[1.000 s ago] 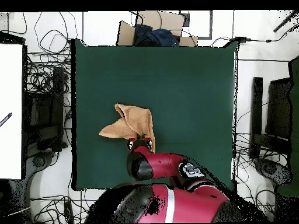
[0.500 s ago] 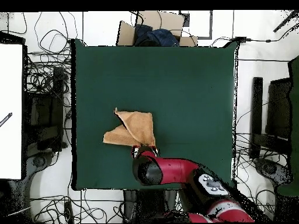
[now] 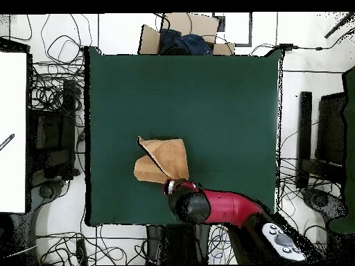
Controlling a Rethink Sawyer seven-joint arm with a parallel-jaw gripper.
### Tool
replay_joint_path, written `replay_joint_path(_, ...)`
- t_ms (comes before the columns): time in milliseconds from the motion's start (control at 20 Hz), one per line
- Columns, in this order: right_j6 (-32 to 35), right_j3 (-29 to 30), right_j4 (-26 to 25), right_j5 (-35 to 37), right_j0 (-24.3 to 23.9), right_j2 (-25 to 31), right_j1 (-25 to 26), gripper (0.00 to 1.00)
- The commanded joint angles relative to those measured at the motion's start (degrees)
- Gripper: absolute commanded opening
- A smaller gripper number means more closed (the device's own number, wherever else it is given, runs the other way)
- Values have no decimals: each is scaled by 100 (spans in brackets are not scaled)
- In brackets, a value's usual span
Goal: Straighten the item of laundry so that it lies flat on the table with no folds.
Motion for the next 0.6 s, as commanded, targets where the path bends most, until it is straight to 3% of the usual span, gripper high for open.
replay_joint_path(50, -19, 157, 521, 1137, -361, 1072, -640, 0)
replay_joint_path(350, -231, -18, 569, 1698, -576, 1191, -882, 0)
replay_joint_path(600, -687, -6, 834, 2620, -877, 1357, -1812, 0)
